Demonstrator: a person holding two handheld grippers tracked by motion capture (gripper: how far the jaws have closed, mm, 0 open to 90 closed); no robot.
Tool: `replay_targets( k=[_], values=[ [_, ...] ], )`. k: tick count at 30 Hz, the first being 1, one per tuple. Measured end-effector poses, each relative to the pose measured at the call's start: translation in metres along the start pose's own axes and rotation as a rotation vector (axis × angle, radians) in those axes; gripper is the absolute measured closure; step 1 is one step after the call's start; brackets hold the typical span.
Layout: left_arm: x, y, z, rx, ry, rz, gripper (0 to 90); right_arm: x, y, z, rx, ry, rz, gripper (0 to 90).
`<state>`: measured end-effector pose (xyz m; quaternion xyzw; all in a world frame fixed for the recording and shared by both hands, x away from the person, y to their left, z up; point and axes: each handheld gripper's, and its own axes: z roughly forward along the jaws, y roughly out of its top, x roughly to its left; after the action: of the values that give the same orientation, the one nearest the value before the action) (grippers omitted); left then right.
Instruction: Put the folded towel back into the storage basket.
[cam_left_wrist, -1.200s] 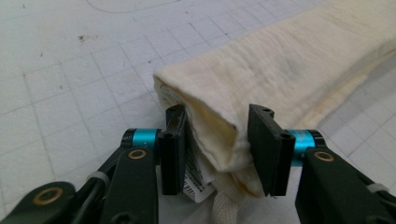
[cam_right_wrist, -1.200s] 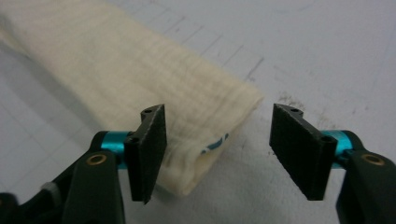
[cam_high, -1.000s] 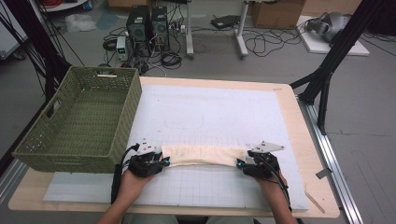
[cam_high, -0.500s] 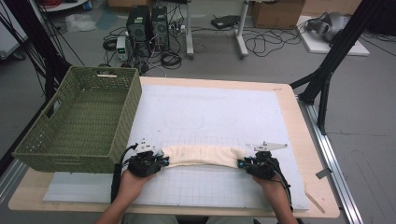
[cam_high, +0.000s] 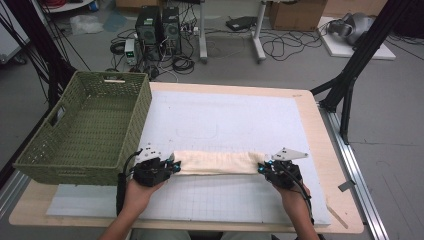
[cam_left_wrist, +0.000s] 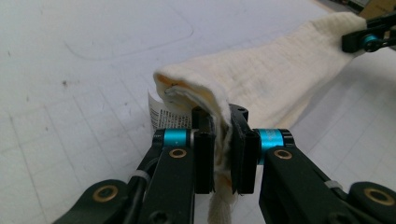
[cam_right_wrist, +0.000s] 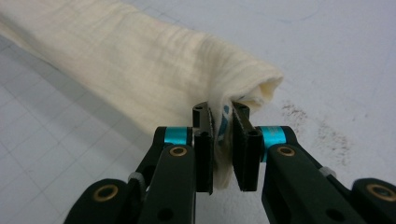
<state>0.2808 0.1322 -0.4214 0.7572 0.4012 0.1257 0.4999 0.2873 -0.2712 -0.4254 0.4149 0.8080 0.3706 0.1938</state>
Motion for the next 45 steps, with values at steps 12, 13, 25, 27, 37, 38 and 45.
replay_targets(
  k=[12,13,25,27,37,38,45],
  values=[
    [-0.004,0.017,-0.019,-0.103,0.002,0.046,81.4,0.000,0.021,-0.008,-0.065,-0.034,-0.028,81.0],
    [-0.003,0.018,-0.022,-0.110,0.006,0.048,81.3,0.000,0.024,-0.008,-0.071,-0.037,-0.031,81.0],
    [0.013,0.036,-0.053,-0.216,0.032,0.027,81.3,0.006,0.065,-0.011,-0.182,0.012,-0.028,81.0],
    [0.015,0.039,-0.058,-0.231,0.035,0.023,81.3,0.007,0.072,-0.011,-0.197,0.016,-0.030,81.0],
    [0.028,0.049,-0.083,-0.292,0.055,-0.001,81.3,0.016,0.104,-0.007,-0.264,0.046,-0.061,81.0],
    [0.030,0.050,-0.085,-0.297,0.059,-0.002,81.3,0.017,0.107,-0.006,-0.271,0.051,-0.062,81.0],
    [0.028,0.058,-0.101,-0.323,0.075,-0.001,81.2,0.020,0.120,0.001,-0.302,0.079,-0.058,81.0]
  ],
)
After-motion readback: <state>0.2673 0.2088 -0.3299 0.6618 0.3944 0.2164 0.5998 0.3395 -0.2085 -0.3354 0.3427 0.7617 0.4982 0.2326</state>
